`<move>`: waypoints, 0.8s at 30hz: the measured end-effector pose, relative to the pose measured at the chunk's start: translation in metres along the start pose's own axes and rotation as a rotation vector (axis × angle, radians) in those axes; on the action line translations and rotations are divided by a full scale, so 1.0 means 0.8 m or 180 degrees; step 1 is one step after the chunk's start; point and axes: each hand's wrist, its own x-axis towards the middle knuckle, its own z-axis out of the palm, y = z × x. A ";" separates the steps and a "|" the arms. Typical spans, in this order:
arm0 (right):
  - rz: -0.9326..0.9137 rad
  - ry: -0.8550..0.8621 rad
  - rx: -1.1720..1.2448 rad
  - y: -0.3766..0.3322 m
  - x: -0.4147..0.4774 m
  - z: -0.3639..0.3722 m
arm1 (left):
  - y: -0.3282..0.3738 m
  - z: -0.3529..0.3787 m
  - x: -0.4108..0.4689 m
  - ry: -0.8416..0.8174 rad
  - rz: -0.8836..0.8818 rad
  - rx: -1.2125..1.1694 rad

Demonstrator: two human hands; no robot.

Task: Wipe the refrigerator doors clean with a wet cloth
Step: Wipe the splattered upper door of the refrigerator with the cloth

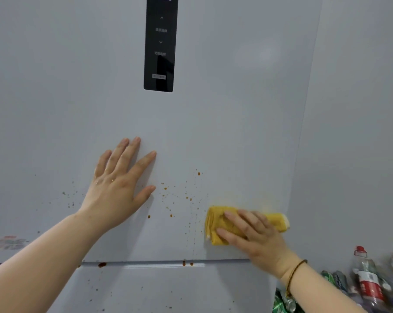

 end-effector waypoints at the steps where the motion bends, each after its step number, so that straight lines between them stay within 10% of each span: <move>1: 0.0121 0.0072 -0.0031 0.015 0.015 -0.002 | 0.000 -0.001 -0.001 0.0020 -0.0019 -0.0053; 6: 0.2370 0.0482 0.0022 0.024 0.092 0.000 | -0.011 -0.007 -0.009 0.0251 -0.0395 -0.0129; 15: 0.0437 0.0194 -0.0084 -0.036 0.061 0.003 | -0.056 -0.028 -0.031 0.0243 -0.1020 0.0222; 24: 0.1986 0.0797 -0.0002 0.018 0.163 0.008 | -0.076 -0.030 -0.044 -0.0121 -0.1735 -0.0226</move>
